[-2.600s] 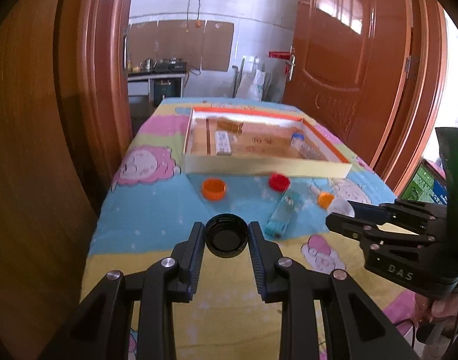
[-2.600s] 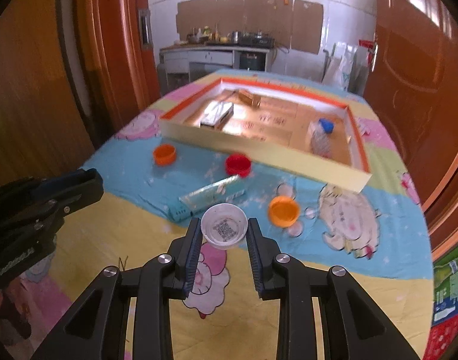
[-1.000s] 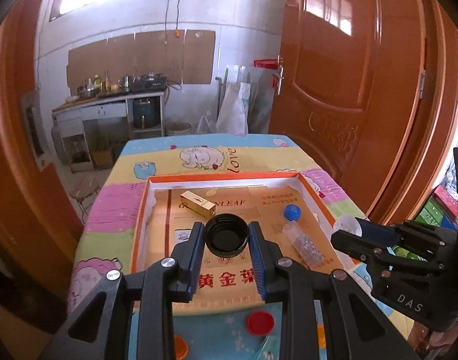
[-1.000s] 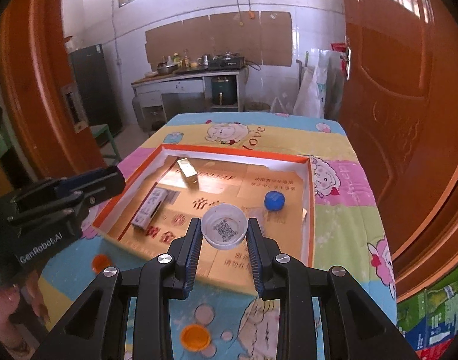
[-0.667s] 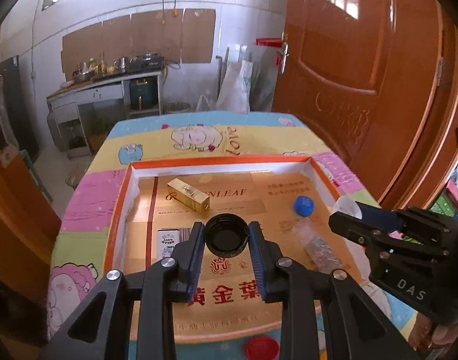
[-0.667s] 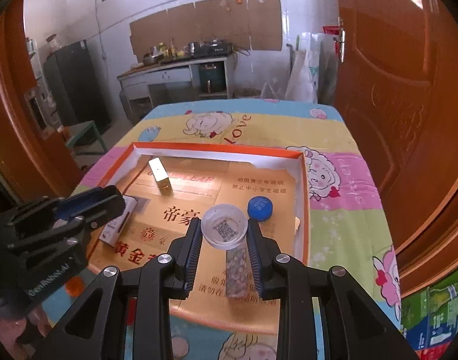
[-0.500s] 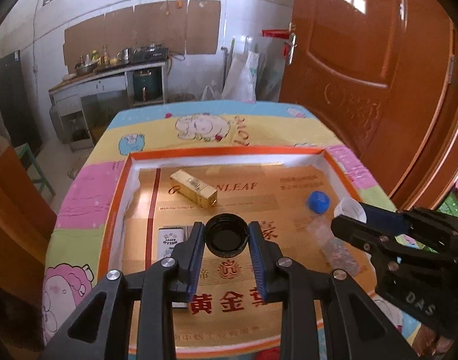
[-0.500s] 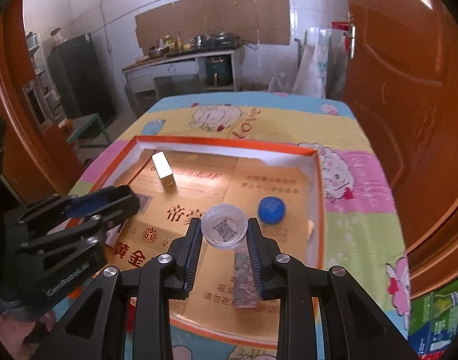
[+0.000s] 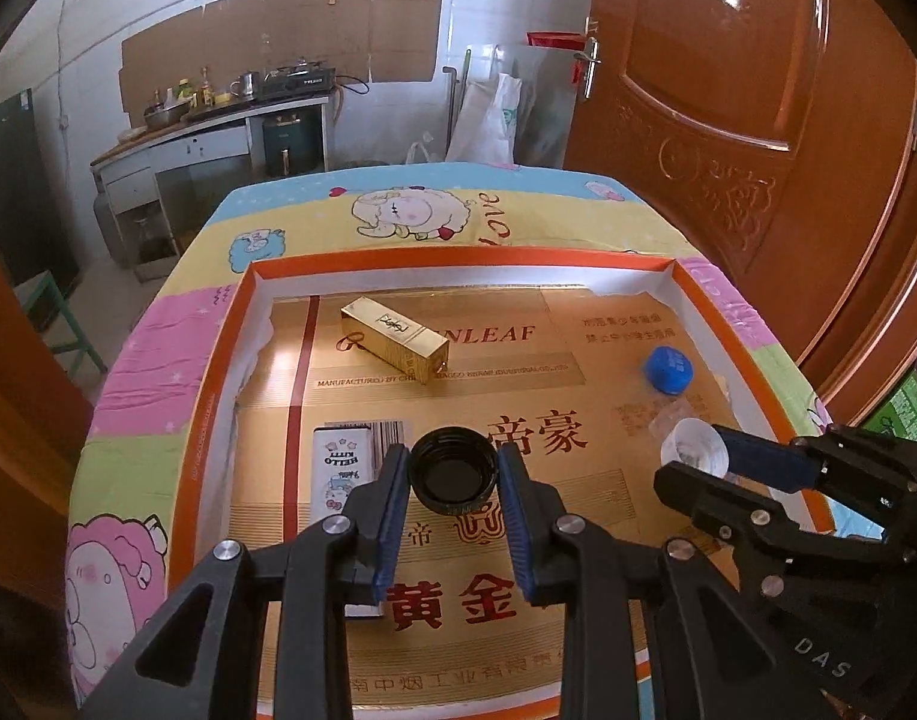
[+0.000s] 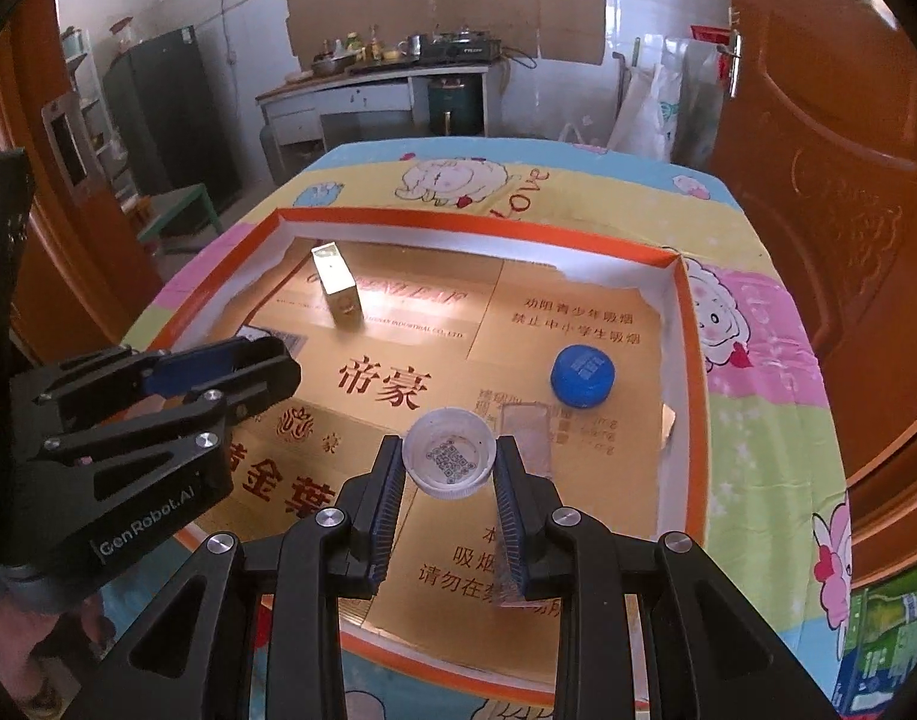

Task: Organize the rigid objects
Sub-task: 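Lower the black cap and white cap into the tray with both tools, then open the right tool to drop the white cap while the left tool releases the black cap, then withdraw both open tools from the tray toward the teal box and orange cap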

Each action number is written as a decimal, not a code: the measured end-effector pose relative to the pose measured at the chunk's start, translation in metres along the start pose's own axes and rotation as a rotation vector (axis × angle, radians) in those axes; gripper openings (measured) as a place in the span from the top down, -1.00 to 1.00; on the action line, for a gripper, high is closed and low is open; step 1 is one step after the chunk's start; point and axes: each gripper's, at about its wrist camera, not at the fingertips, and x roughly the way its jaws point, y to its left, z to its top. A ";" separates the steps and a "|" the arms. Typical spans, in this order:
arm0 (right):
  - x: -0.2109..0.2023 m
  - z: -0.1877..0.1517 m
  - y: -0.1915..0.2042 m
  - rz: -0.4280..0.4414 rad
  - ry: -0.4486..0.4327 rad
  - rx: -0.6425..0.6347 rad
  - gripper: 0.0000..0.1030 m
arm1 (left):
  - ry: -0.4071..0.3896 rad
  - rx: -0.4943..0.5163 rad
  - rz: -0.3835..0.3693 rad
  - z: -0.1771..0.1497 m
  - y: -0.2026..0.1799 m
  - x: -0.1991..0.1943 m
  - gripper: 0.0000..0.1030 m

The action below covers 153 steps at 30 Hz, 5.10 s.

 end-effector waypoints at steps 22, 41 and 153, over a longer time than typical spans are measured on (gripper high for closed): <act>0.009 -0.007 0.009 0.016 0.031 -0.042 0.41 | 0.053 0.006 -0.025 -0.003 -0.001 0.013 0.42; 0.019 -0.012 0.013 0.017 0.063 -0.057 0.41 | 0.063 0.010 -0.021 -0.005 -0.001 0.016 0.42; -0.165 -0.134 0.069 0.046 -0.217 -0.006 0.13 | -0.278 0.059 -0.003 -0.139 -0.009 -0.197 0.38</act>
